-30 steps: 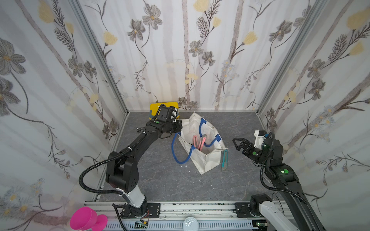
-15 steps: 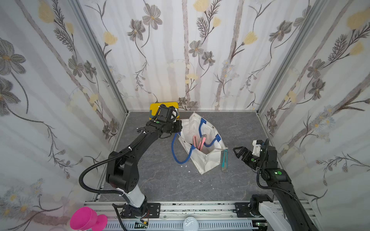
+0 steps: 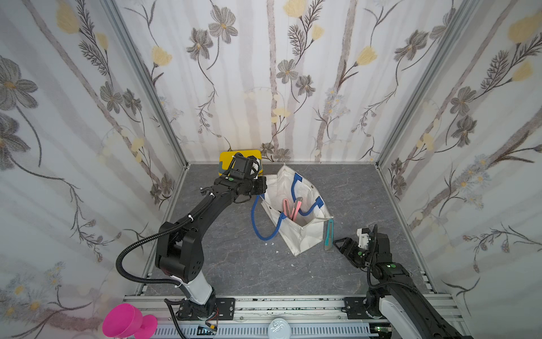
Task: Place the art knife into the pouch
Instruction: Pick up the utility knife at the center of the board.
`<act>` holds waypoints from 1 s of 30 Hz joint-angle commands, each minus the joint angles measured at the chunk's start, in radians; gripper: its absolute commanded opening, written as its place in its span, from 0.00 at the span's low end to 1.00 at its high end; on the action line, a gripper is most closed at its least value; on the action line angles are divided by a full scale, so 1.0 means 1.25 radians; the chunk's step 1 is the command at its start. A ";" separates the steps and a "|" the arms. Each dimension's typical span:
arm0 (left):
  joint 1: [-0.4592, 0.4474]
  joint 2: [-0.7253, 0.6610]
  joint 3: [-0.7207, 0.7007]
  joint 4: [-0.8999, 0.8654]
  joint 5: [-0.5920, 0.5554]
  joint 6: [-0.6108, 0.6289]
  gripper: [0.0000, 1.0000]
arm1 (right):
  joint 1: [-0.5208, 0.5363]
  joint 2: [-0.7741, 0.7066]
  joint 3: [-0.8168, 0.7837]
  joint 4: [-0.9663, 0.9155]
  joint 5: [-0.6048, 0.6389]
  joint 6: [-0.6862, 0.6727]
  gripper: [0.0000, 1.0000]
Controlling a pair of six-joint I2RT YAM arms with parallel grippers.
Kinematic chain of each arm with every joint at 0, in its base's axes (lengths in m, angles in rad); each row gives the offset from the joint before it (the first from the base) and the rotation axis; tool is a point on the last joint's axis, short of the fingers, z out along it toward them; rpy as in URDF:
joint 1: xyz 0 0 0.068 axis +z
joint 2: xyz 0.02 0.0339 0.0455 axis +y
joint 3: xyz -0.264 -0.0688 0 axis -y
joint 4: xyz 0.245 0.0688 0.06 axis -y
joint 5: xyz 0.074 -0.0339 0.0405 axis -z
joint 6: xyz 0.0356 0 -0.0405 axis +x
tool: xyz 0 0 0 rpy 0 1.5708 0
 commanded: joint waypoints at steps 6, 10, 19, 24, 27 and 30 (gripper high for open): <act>0.000 0.011 0.004 -0.001 -0.009 0.000 0.00 | 0.061 0.153 0.031 0.133 0.022 0.005 0.73; 0.000 0.010 0.004 -0.004 -0.010 0.003 0.00 | 0.068 0.192 0.040 0.144 0.049 -0.001 0.69; 0.000 0.008 0.005 -0.004 -0.003 0.004 0.00 | 0.096 0.245 0.057 0.151 0.120 -0.017 0.61; 0.000 0.005 0.006 -0.003 0.000 0.004 0.00 | 0.135 0.291 0.098 0.108 0.194 -0.046 0.57; 0.000 0.005 0.006 -0.003 0.001 0.003 0.00 | 0.153 0.300 0.112 0.079 0.241 -0.052 0.53; 0.000 0.002 0.006 -0.001 0.001 0.003 0.00 | 0.173 0.305 0.124 0.063 0.277 -0.062 0.49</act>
